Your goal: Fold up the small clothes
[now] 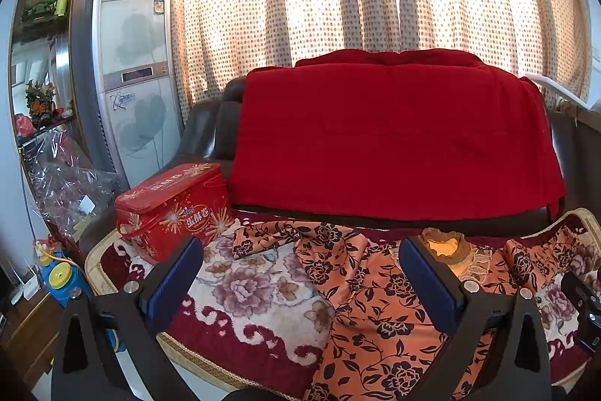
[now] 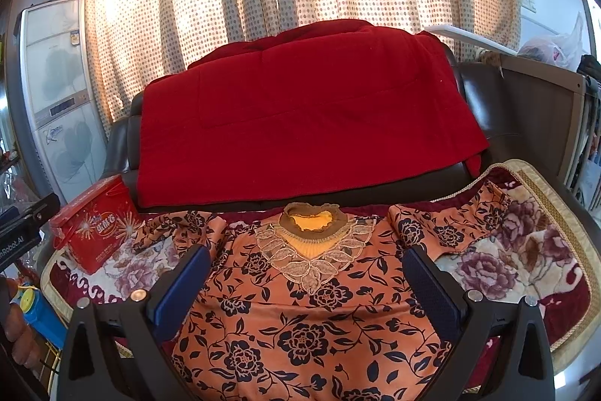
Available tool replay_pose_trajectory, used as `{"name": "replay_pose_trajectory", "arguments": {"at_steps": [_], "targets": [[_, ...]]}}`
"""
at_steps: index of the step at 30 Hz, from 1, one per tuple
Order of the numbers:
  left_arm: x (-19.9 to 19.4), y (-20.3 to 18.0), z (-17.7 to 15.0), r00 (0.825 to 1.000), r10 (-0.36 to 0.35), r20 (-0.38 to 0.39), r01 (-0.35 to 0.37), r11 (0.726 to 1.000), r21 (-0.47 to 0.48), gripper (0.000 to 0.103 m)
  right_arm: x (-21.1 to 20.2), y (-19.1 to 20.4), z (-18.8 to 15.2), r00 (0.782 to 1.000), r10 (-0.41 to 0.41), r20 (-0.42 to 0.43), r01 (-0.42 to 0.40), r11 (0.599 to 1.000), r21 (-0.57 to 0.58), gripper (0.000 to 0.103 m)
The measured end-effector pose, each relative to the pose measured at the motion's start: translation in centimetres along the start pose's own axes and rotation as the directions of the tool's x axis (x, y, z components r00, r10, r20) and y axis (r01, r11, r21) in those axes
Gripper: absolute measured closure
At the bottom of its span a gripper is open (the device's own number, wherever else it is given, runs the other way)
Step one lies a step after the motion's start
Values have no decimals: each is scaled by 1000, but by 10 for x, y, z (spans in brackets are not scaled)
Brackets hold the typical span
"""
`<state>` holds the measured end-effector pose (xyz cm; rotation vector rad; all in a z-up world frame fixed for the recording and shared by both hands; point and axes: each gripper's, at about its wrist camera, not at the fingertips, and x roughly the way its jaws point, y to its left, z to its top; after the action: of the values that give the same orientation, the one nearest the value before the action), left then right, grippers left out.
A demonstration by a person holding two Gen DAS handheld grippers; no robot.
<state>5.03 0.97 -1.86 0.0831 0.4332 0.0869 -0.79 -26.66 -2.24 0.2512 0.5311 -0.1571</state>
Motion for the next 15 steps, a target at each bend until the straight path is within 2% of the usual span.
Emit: {"name": "replay_pose_trajectory", "arguments": {"at_steps": [15], "targets": [[28,-20,2,999,11,-36,-9,999,40,0,36,-22,3,999,-5,-48,7,999,44,0]]}}
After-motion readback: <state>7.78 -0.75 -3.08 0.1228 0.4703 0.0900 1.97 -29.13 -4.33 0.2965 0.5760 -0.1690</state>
